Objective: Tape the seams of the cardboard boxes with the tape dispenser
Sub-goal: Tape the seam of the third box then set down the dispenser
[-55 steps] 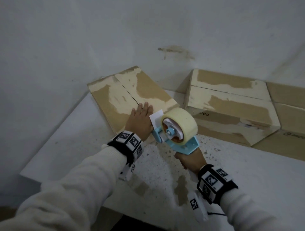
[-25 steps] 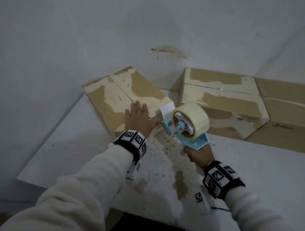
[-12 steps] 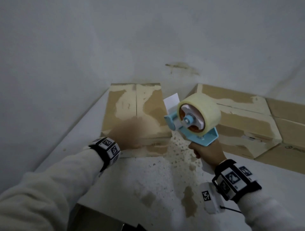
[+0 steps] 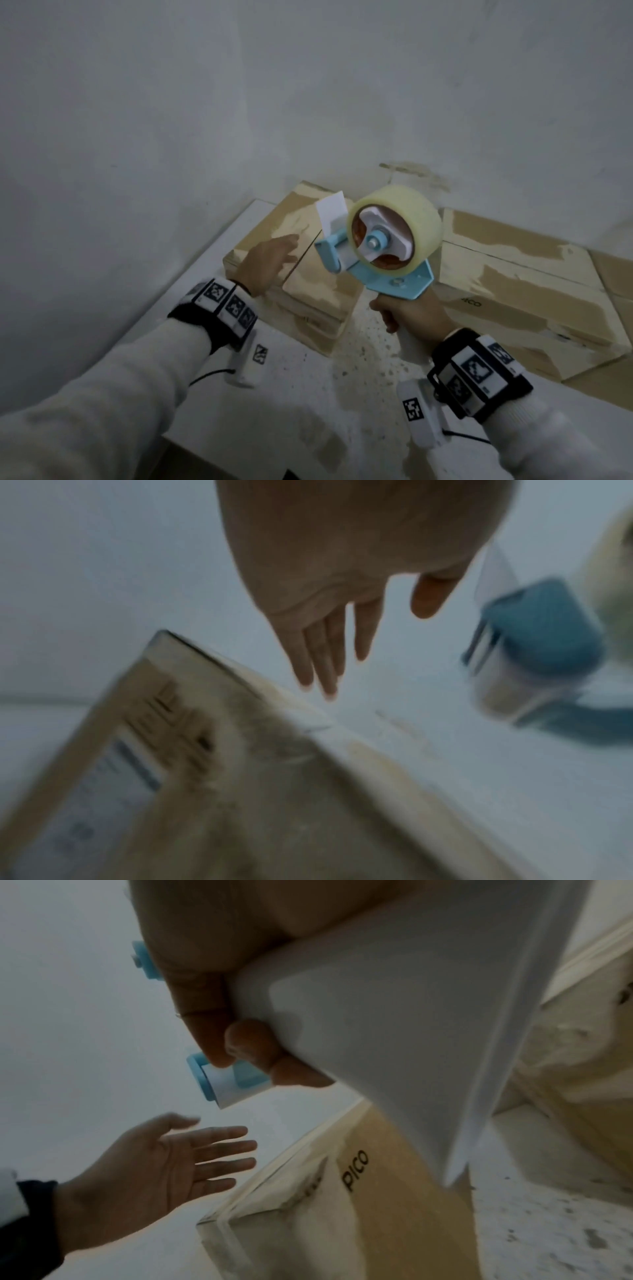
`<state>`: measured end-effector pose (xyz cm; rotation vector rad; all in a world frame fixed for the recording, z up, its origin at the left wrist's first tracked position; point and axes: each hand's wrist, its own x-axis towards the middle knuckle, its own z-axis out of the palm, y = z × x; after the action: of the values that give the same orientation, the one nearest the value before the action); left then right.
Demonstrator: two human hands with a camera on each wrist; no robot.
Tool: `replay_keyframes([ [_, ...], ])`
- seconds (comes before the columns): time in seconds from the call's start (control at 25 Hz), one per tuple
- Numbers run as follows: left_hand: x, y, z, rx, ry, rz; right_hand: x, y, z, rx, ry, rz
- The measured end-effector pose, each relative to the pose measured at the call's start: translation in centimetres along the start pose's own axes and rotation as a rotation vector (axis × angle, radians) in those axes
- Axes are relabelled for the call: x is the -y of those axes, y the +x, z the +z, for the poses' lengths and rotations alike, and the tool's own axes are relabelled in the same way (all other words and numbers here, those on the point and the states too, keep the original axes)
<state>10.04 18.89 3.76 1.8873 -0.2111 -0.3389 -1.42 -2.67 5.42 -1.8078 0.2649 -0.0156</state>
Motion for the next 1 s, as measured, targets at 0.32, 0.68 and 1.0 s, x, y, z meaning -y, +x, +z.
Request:
replay_keyframes([
  [0.32,-2.2,-0.7,-2.1,0.203,-0.636,-0.410,0.3,1.5,3.4,0.049,-0.011,-0.051],
  [0.68,-1.0,-1.8,-0.8,0.183,-0.742,-0.480,-0.5,0.6,3.5,0.068,-0.017,-0.096],
  [1.0,-1.6,-0.5,-1.9,-0.058,-0.427,-0.406,-0.6,0.1,4.4,0.103,-0.105,-0.112],
])
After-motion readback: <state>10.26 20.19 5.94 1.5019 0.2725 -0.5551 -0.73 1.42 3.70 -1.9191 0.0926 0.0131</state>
